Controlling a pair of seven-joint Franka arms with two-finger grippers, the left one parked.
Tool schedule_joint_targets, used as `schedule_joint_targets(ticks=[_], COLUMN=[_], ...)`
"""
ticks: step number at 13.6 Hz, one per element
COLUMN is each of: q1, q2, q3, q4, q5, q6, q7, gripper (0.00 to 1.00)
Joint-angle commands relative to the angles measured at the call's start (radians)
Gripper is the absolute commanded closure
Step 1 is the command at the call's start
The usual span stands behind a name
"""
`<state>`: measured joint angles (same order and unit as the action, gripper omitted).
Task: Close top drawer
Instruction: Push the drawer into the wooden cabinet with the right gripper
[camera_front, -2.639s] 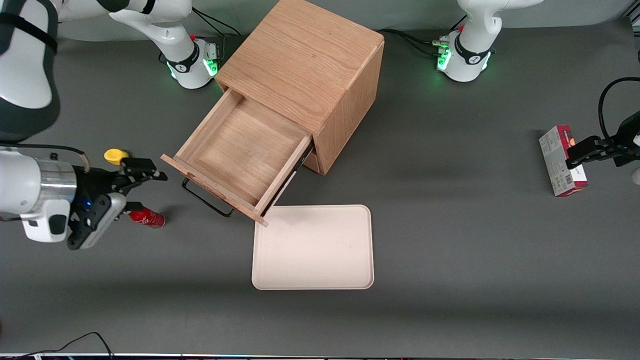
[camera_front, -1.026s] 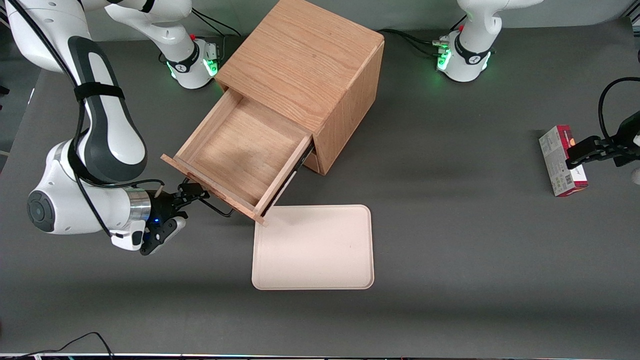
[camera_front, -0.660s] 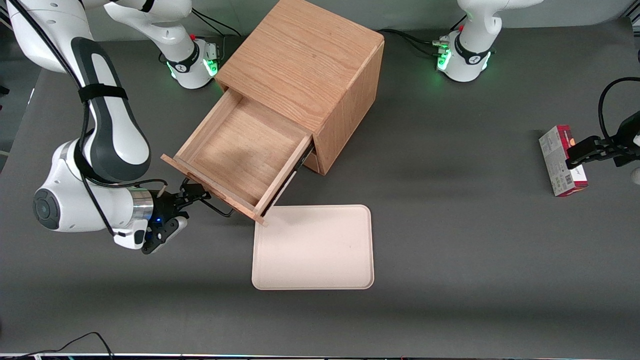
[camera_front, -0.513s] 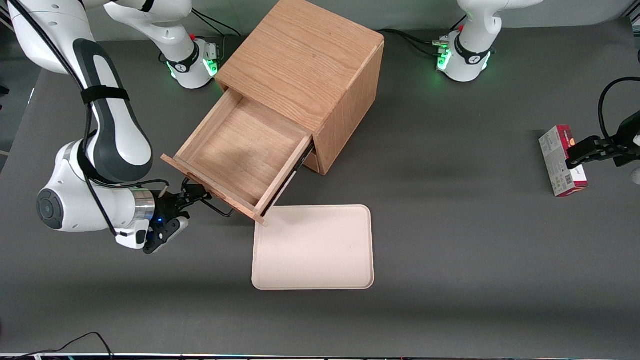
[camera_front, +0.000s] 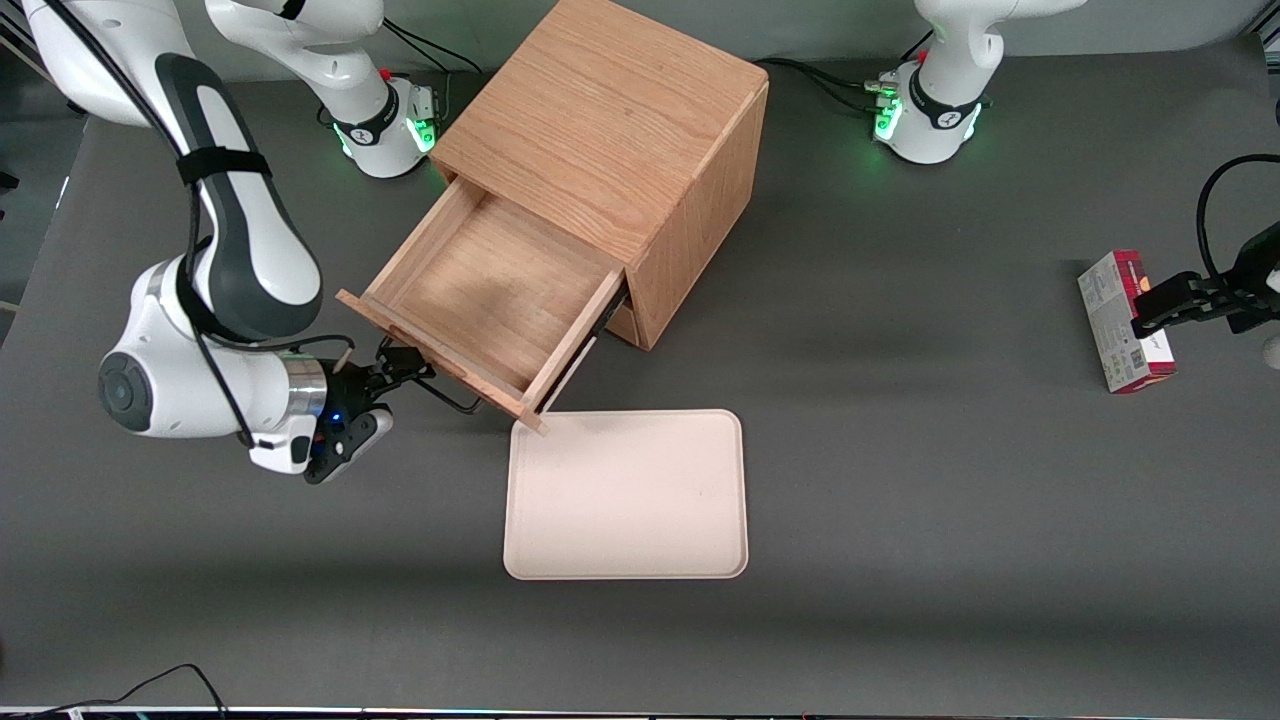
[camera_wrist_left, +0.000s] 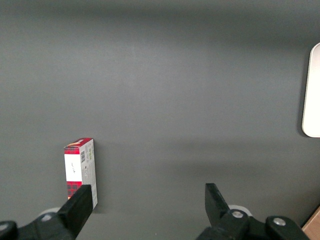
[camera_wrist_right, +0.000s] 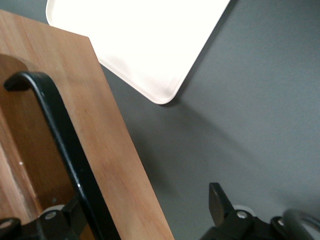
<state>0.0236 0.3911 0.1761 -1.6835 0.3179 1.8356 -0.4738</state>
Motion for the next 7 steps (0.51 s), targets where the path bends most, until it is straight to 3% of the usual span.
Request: schedule_joint_targets(ticks=[1,7], q1=[-0.004,-0.007], q2=[-0.112,-0.196], q3=[0.031,0.08], q4=[-0.158,-0.255], q5=[0.021,0.044], q6=[0.062,0.108], q7=[0.03,0.086], gripper=[0.0,0.0])
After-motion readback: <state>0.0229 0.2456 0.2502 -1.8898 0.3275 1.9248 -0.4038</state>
